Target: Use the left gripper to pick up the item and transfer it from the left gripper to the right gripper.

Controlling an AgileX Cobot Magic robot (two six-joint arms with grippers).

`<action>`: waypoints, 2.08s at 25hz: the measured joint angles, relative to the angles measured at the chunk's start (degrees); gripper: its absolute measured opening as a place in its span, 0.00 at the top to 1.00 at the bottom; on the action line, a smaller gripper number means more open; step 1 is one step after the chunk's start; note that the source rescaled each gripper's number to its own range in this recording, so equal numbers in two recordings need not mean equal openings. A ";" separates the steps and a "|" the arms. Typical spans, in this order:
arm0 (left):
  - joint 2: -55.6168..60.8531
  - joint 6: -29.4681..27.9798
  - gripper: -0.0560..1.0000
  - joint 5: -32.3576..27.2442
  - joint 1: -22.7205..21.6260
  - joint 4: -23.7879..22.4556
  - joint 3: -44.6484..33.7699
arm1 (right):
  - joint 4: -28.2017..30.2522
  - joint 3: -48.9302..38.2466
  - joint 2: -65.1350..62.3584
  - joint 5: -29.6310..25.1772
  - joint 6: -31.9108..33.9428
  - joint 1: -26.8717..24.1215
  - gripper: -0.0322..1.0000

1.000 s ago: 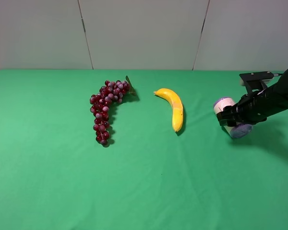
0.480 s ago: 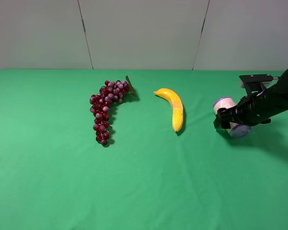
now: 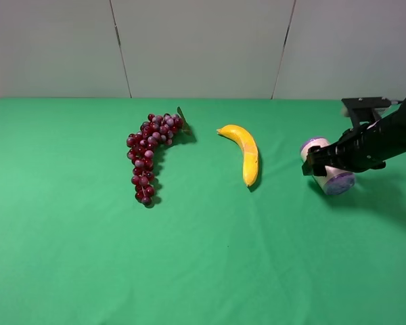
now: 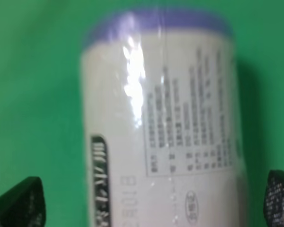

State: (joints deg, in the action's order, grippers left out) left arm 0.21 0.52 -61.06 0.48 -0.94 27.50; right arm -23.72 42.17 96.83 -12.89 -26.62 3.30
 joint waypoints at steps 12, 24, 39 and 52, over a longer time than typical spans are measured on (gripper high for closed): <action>0.00 0.00 0.05 0.00 0.00 0.00 0.00 | 0.11 0.00 -11.91 -8.90 0.39 0.00 0.00; 0.00 0.00 0.05 0.00 0.00 0.00 0.00 | 6.84 0.00 -27.78 -22.36 9.59 0.00 0.00; 0.00 0.00 0.05 0.00 0.00 0.05 0.00 | 11.38 -0.05 -51.53 -39.06 18.25 0.00 0.00; 0.00 0.00 0.05 0.00 0.00 0.05 0.00 | 11.85 -0.05 -66.42 -52.03 21.32 0.00 0.00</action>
State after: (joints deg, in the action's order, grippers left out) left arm 0.21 0.52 -61.06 0.48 -0.89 27.50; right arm -11.87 42.12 30.41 -64.93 -5.30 3.30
